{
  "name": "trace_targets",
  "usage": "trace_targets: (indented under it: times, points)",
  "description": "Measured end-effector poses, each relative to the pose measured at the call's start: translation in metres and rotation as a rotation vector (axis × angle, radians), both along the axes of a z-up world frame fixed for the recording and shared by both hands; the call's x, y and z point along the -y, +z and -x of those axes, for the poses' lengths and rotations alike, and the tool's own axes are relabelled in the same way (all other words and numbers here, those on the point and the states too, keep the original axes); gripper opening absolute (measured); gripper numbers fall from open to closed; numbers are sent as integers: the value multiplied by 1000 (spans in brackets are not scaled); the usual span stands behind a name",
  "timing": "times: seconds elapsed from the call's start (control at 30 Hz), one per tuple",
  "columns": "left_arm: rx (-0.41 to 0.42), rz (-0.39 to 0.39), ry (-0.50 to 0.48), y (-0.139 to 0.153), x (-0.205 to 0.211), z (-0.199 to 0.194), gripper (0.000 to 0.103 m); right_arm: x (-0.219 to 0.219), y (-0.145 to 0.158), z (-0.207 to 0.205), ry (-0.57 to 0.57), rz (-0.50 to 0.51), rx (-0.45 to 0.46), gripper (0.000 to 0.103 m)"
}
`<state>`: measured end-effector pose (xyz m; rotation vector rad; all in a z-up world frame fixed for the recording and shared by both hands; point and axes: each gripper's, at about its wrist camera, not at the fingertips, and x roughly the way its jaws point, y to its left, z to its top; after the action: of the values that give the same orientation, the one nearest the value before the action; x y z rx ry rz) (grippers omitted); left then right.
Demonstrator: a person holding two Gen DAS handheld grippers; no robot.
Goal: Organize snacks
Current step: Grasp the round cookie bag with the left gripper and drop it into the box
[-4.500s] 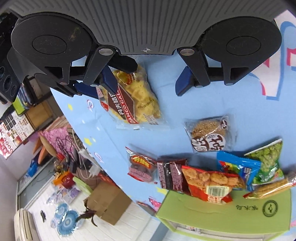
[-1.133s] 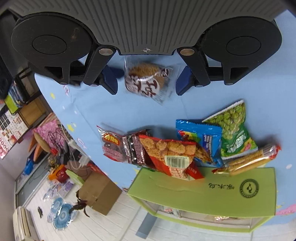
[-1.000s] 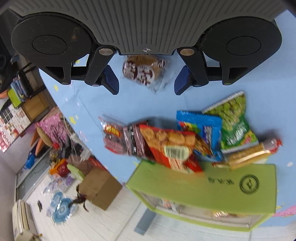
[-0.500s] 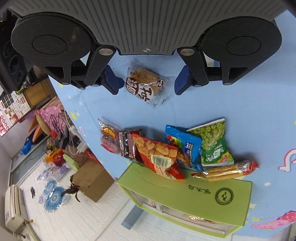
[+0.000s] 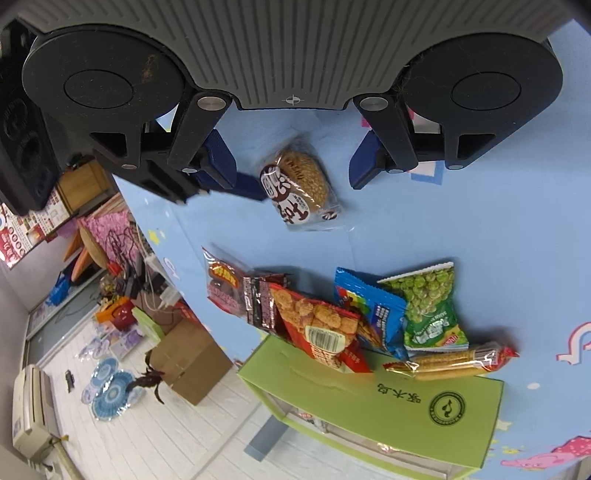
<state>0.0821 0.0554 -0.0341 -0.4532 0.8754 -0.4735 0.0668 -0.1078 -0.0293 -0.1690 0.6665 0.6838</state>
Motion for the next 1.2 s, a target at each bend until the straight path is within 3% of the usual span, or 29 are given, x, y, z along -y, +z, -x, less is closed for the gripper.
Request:
trace_targets:
  times: [0.1, 0.27, 0.37, 0.43, 0.5, 0.57, 0.7, 0.8, 1.03, 1.2]
  points:
    - [-8, 0, 8, -2, -3, -1, 55, 2, 4, 17, -16, -22, 20, 94]
    - [4, -4, -5, 1, 3, -3, 55, 4, 0, 7, -83, -19, 19, 94]
    - [9, -23, -23, 0, 11, -7, 55, 8, -2, 2, -109, -32, 11, 87]
    - [21, -33, -39, -3, 16, -9, 49, 12, -4, -2, -123, -48, -3, 69]
    - [27, -60, -45, -4, 19, -9, 23, 14, -6, -6, -123, -60, -17, 59]
    - [21, -61, -42, -3, 17, -12, 21, 14, -4, -7, -122, -60, -30, 53]
    - [50, -48, -24, 17, 14, -21, 20, 15, 10, -14, -111, -79, -20, 54]
    - [114, -39, -11, 48, 9, -37, 21, 13, 32, -26, -106, -110, 24, 56]
    - [265, -92, 49, 108, -3, -119, 21, -6, 88, -105, -89, -143, 173, 56]
    - [246, -143, 81, 107, -9, -191, 21, -19, 94, -185, -96, -163, 151, 57]
